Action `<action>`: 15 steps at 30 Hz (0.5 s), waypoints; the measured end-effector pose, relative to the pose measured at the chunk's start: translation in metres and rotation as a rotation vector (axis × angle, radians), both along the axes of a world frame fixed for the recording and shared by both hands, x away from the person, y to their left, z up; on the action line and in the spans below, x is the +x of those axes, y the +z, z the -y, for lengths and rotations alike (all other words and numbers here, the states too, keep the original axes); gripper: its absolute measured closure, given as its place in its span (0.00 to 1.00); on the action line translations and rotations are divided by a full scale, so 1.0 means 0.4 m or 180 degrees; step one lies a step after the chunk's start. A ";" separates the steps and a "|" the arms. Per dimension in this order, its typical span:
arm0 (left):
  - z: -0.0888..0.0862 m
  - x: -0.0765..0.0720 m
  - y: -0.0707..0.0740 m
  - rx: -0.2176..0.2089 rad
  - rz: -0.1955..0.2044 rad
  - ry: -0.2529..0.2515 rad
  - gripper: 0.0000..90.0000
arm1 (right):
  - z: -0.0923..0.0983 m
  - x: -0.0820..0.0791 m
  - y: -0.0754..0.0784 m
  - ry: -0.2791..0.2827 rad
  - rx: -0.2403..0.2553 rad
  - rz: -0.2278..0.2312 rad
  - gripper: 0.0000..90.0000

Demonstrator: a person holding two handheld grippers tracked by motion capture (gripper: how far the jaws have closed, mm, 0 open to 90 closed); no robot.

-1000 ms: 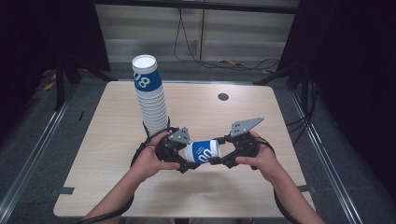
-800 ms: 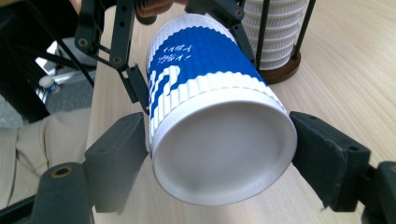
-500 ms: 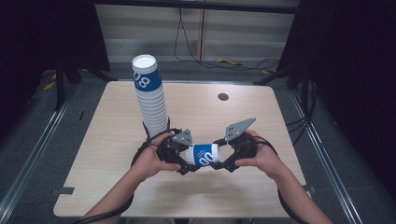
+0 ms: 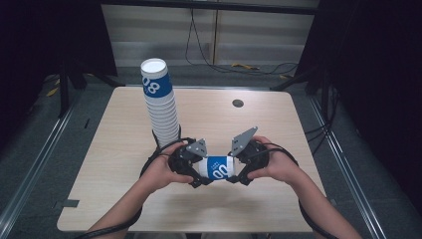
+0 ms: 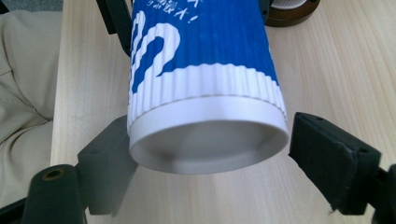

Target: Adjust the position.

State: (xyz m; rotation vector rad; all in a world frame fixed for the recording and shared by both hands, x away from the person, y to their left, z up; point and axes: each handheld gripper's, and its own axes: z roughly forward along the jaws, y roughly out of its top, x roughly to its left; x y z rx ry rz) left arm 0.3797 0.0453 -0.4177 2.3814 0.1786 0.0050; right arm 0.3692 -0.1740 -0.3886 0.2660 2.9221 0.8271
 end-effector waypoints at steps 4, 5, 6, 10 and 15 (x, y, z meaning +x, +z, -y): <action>0.000 0.002 -0.002 0.0025 -0.0023 0.0014 0.22 | -0.006 0.004 0.003 0.0012 -0.0050 0.0007 0.18; 0.000 0.002 -0.001 0.0031 -0.0030 0.0012 0.22 | -0.008 0.004 0.004 0.0021 -0.0057 -0.0005 0.18; 0.000 0.002 0.000 0.0050 -0.0028 0.0010 0.22 | -0.010 0.003 0.005 0.0024 -0.0080 -0.0006 0.18; 0.002 0.002 0.001 0.0099 -0.0047 0.0019 0.22 | -0.017 0.006 0.009 0.0077 -0.0149 -0.0046 0.18; 0.006 0.004 0.001 0.0147 -0.0087 0.0030 0.22 | -0.025 0.005 0.013 0.0095 -0.0275 -0.0040 0.18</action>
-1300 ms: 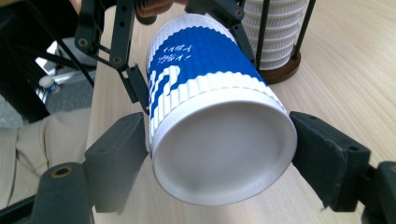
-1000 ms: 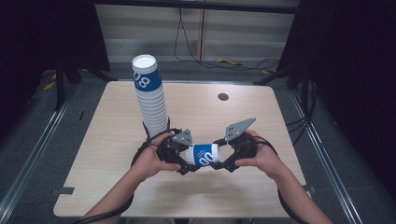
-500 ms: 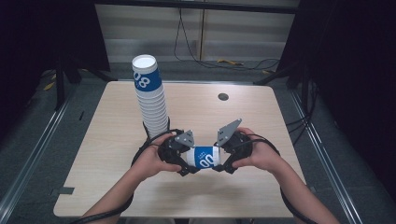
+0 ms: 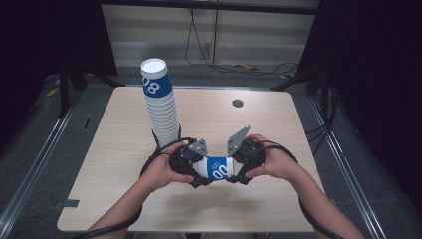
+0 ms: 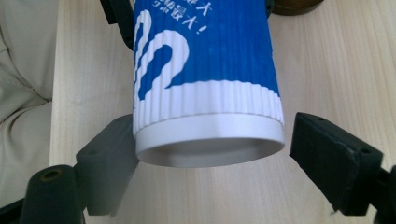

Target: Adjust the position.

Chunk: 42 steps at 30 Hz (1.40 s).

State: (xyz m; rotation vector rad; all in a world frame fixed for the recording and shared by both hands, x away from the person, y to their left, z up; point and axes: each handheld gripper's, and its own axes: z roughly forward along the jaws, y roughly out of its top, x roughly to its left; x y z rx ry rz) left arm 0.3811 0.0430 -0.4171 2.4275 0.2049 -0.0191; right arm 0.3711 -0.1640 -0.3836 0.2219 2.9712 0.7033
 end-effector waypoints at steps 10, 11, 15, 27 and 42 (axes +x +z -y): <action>0.012 0.002 0.004 0.0117 -0.0044 0.0004 0.23 | -0.011 0.002 -0.003 0.0047 -0.0139 -0.0037 0.17; 0.014 0.001 0.005 0.0131 -0.0055 0.0009 0.23 | -0.012 0.002 -0.003 0.0036 -0.0132 -0.0039 0.17; 0.018 0.004 0.011 0.0194 -0.0043 -0.0013 0.23 | -0.012 0.002 -0.006 0.0008 -0.0140 -0.0066 0.17; 0.028 0.005 0.020 0.0361 -0.0056 -0.0054 0.23 | -0.018 0.000 -0.016 0.0023 -0.0122 -0.0059 0.18; 0.030 0.009 0.025 0.0383 -0.0160 -0.0028 0.22 | -0.026 -0.002 -0.042 0.0070 -0.0098 -0.0050 0.26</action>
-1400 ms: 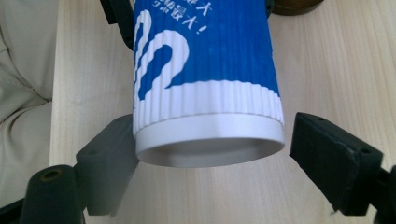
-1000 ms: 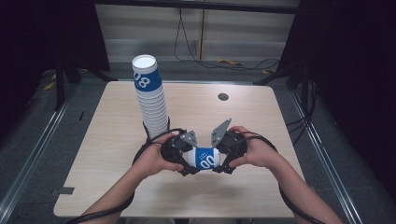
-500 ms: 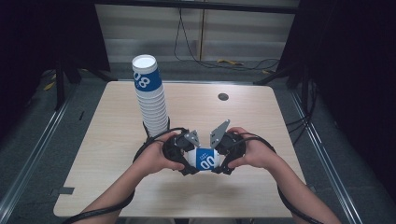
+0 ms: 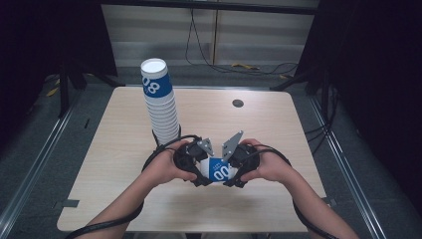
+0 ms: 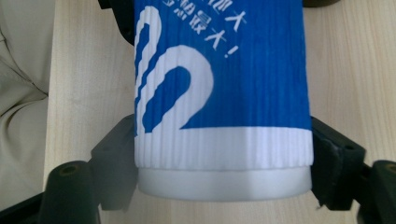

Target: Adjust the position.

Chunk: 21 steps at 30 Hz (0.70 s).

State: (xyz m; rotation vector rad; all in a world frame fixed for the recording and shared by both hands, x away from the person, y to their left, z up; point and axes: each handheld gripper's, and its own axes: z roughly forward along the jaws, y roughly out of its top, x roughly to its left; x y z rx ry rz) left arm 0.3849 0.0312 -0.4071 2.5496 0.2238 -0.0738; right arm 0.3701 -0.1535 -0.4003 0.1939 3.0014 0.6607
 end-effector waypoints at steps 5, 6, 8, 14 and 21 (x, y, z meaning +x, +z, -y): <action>0.002 -0.003 -0.001 0.0011 -0.0015 -0.0012 0.22 | 0.002 -0.001 -0.007 0.0007 0.0042 -0.0013 0.28; 0.003 -0.002 -0.001 0.0025 -0.0003 -0.0036 0.22 | 0.002 -0.002 -0.009 0.0014 0.0029 -0.0019 0.28; 0.004 -0.003 -0.002 0.0042 -0.0024 -0.0023 0.22 | 0.001 -0.003 -0.012 0.0015 0.0041 -0.0016 0.28; 0.007 -0.004 -0.004 0.0026 -0.0062 -0.0007 0.22 | -0.005 -0.002 -0.015 0.0087 0.0100 0.0017 0.29; 0.005 -0.004 -0.004 0.0003 -0.0018 -0.0006 0.21 | 0.000 -0.004 -0.026 0.0057 0.0141 0.0017 0.33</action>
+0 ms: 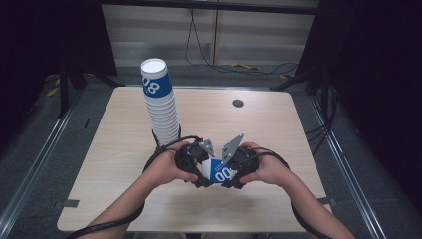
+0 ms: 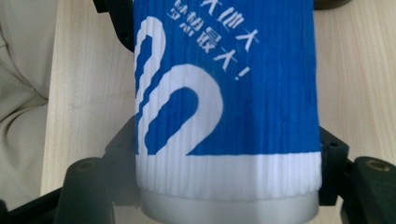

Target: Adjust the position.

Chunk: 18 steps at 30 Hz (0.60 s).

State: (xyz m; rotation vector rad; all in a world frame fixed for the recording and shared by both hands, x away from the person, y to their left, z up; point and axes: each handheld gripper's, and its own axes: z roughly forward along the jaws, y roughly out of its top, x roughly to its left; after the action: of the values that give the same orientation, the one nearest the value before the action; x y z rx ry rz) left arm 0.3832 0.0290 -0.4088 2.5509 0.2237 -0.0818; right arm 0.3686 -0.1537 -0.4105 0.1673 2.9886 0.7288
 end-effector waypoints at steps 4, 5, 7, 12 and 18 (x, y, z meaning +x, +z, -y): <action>-0.012 0.001 -0.001 -0.0189 0.0038 0.0006 0.19 | 0.016 -0.001 -0.003 -0.0092 0.0169 -0.0040 0.33; -0.014 0.001 -0.001 -0.0228 0.0053 0.0006 0.18 | 0.020 -0.001 -0.004 -0.0106 0.0214 -0.0051 0.33; -0.018 0.001 -0.003 -0.0273 0.0049 0.0006 0.18 | 0.025 -0.003 -0.006 -0.0148 0.0306 -0.0071 0.33; -0.028 0.000 -0.007 -0.0403 0.0031 0.0001 0.17 | 0.033 -0.007 -0.012 -0.0195 0.0440 -0.0115 0.33; -0.043 0.002 -0.004 -0.0570 0.0024 -0.0028 0.17 | 0.048 -0.011 -0.013 -0.0243 0.0678 -0.0143 0.33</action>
State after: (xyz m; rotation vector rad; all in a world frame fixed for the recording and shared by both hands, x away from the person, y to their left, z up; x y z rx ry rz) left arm 0.3839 0.0461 -0.4103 2.3739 0.1931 -0.0913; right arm 0.3643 -0.1730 -0.4156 0.3101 2.9209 1.0465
